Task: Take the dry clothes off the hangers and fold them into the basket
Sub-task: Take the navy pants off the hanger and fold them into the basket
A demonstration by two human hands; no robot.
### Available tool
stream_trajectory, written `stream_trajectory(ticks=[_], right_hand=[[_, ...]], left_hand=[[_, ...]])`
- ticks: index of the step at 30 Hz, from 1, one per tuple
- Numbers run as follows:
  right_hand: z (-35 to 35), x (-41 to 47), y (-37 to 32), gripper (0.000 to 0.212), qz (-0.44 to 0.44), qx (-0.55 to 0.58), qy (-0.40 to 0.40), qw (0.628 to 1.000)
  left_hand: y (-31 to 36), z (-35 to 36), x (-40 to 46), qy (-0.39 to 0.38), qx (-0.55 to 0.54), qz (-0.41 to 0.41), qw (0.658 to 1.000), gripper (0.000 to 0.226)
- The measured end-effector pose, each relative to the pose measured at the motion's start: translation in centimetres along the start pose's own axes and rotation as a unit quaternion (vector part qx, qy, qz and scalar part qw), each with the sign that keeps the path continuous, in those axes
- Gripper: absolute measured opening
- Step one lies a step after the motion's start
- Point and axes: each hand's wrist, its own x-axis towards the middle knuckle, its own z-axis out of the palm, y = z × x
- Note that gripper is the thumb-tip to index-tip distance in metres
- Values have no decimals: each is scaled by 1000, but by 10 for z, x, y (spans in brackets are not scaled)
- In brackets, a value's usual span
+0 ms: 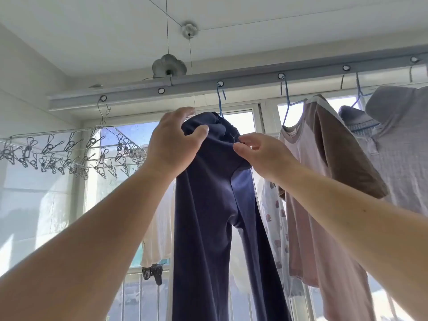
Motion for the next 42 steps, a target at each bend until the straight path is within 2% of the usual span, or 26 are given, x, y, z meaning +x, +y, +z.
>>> stream_trajectory(ticks=[4,9,16,20,22,25,28,32,36,42], right_hand=[[3,7,-7,47,-6,-45,-12,999],[6,15,-17,38,-21,-62,3,998],[-4,28,-27,34,-27,-25,27,999],[-20,37,-32,41,-45,-39,13,998],[-27,40,-35,40,-48,-75,11,996],[-32,46,-35,36,-44,-130,9,990],[-33,54,-28,29,-44,-183,10,982],[-38,60,-16,32,-51,-226,24,972],[-44,62,-2,34,-72,-258,34,963],[-46,67,8,41,-70,-372,32,925]], left_hand=[[-2,3,6,-14,8,-48,999,45],[3,10,2,-13,-17,-64,998,41],[20,29,-9,-33,-148,-92,984,22],[31,45,-9,-59,-239,-128,961,28],[37,53,-9,-78,-275,-134,949,24],[43,66,-7,-90,-296,-138,941,35],[46,81,-3,-80,-294,-138,942,37],[46,95,5,-56,-271,-133,952,35],[42,102,18,-19,-192,-106,975,36],[27,112,44,-47,-77,-96,991,47]])
